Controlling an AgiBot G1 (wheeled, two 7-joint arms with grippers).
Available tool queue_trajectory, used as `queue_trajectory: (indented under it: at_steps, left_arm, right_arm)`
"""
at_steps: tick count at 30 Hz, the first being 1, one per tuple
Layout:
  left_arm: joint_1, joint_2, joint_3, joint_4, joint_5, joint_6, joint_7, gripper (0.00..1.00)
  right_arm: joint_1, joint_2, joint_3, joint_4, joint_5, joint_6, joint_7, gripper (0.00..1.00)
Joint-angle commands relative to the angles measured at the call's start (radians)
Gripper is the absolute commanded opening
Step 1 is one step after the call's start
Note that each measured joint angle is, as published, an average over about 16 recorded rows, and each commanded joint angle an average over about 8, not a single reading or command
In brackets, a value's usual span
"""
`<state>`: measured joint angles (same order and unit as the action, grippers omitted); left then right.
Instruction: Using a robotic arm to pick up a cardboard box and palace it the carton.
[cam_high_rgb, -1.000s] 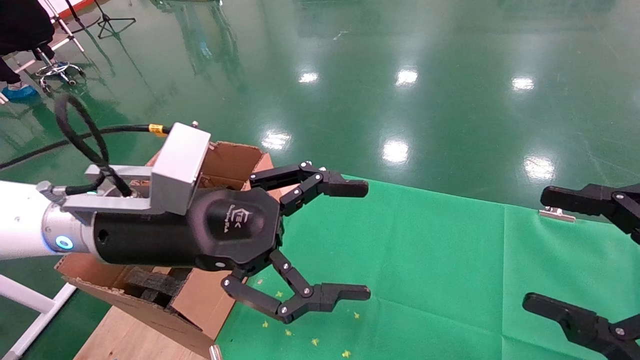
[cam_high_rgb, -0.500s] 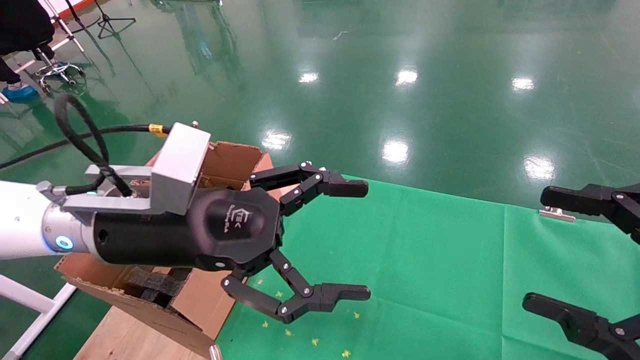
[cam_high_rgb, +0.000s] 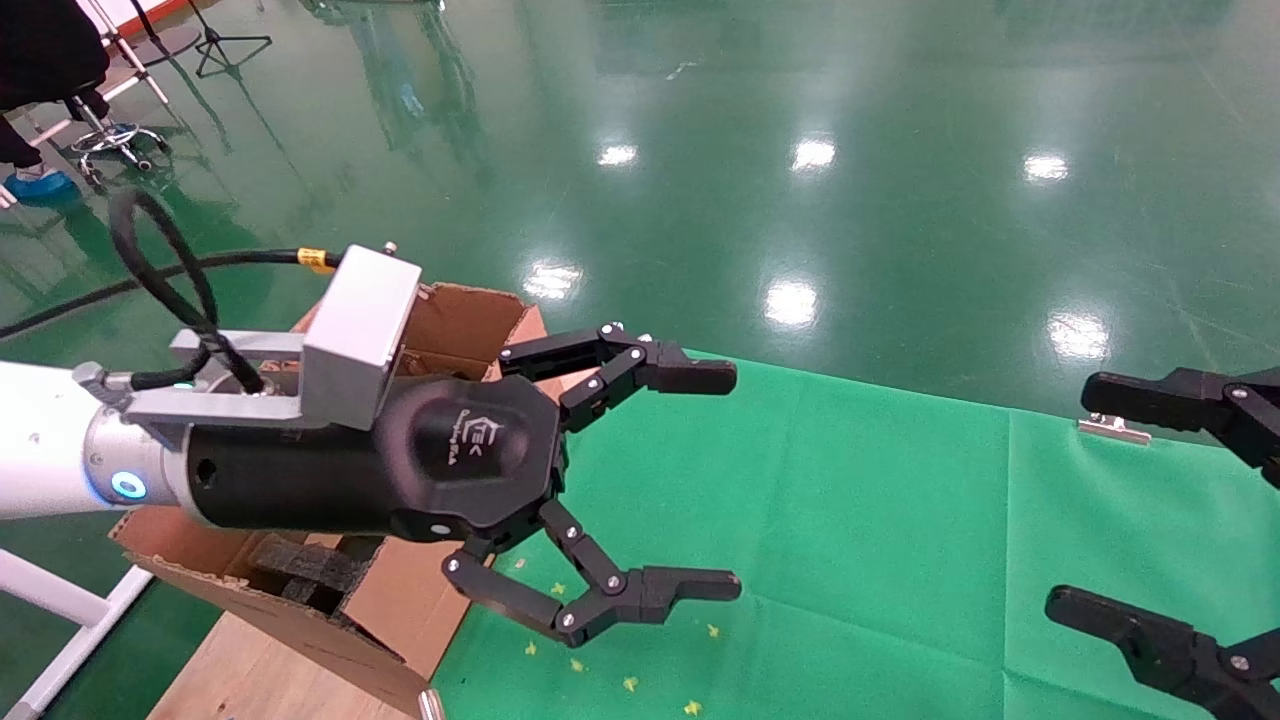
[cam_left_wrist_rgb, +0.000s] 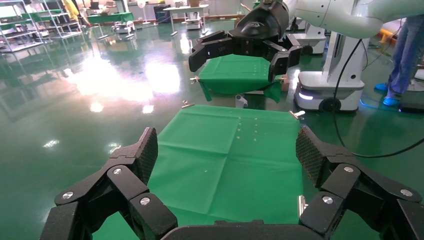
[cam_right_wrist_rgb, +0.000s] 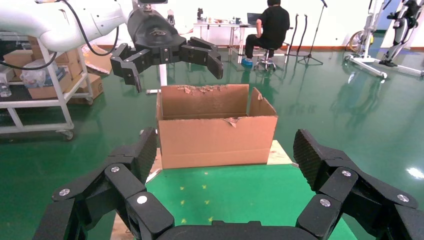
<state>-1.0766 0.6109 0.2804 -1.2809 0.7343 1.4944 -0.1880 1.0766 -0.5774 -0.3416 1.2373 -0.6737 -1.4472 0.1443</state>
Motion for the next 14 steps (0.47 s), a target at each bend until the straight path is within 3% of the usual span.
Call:
queue_trajectory:
  at_steps: [1, 14]
  left_arm:
    - [0.0, 0.0, 0.0, 0.0, 0.0, 0.0, 0.0, 1.0]
    - [0.0, 0.0, 0.0, 0.0, 0.0, 0.0, 0.0, 1.0]
  right_arm:
    - [0.0, 0.0, 0.0, 0.0, 0.0, 0.0, 0.0, 1.0]
    - [0.0, 0.0, 0.0, 0.0, 0.0, 0.0, 0.0, 1.0]
